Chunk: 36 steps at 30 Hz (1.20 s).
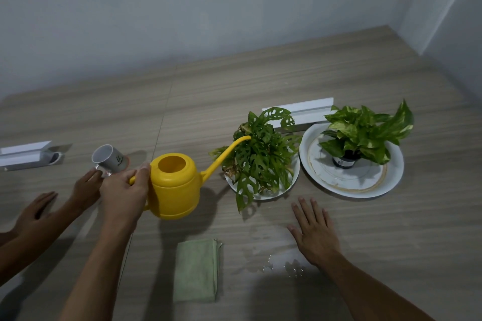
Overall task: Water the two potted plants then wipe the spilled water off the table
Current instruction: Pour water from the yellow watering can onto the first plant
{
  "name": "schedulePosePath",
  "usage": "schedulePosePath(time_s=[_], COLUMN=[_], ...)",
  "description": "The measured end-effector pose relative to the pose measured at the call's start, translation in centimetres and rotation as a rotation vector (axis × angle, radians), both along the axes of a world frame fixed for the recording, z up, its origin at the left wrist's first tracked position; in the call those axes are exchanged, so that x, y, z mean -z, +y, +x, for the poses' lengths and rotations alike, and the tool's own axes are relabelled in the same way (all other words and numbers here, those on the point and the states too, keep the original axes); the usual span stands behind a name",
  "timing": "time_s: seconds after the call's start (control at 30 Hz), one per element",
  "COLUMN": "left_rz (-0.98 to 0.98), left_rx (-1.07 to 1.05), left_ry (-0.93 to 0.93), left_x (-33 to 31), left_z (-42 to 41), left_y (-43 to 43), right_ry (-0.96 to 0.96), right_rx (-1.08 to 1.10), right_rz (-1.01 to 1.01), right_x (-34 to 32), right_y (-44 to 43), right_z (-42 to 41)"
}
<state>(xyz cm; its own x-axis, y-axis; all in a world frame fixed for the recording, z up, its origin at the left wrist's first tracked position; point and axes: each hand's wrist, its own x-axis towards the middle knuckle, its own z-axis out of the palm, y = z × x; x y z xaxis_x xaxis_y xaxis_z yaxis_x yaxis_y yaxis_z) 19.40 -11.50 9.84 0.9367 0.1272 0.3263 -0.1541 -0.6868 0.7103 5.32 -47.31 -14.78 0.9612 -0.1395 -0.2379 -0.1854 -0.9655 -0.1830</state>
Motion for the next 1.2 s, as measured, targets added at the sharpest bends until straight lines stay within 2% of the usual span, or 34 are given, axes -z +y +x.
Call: schedulePosePath(time_s=[0.23, 0.63, 1.2], left_rz=[0.011, 0.143, 0.119], left_rx=[-0.040, -0.027, 0.028], left_ry=[-0.010, -0.034, -0.032], left_x=[0.3, -1.7, -3.2], left_z=[0.7, -0.4, -0.9], left_y=[0.1, 0.7, -1.0], right_ry=[-0.001, 0.026, 0.039], right_rx=[-0.003, -0.011, -0.030], right_rz=[-0.011, -0.044, -0.032], right_x=[0.0, -0.2, -0.5], right_y=[0.0, 0.1, 0.1], right_z=[0.0, 0.1, 0.1])
